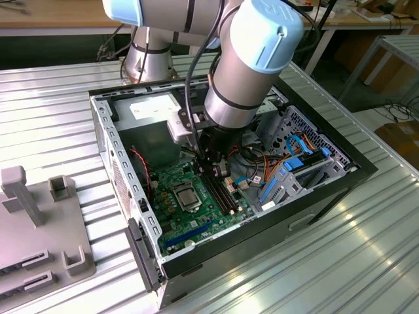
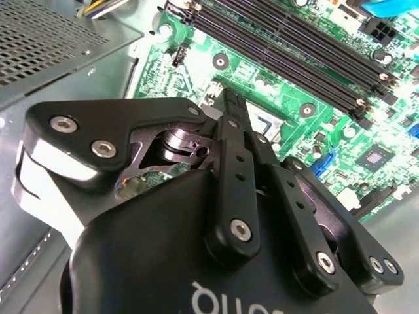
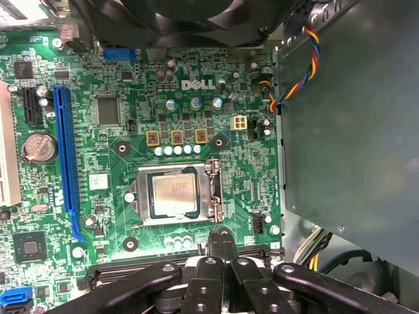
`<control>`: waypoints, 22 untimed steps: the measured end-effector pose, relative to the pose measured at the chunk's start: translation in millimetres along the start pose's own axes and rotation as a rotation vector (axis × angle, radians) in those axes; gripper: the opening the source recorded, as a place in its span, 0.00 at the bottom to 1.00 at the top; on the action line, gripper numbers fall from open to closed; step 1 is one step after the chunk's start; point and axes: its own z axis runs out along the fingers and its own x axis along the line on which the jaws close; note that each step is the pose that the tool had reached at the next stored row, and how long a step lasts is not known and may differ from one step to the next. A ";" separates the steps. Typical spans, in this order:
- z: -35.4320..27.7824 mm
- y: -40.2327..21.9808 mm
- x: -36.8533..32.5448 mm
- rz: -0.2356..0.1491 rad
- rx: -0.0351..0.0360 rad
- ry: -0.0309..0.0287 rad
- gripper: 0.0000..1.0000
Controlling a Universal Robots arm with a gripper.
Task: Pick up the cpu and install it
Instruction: 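Install the first cpu locking lever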
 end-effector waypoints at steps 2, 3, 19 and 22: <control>-0.1 -0.1 1.7 -0.002 0.0001 -0.0001 0.11; -0.3 -0.1 3.2 -0.003 0.0002 0.0000 0.11; 1.8 -0.5 11.5 -0.019 0.0015 0.0002 0.11; 2.0 -0.5 11.8 -0.019 0.0014 0.0004 0.11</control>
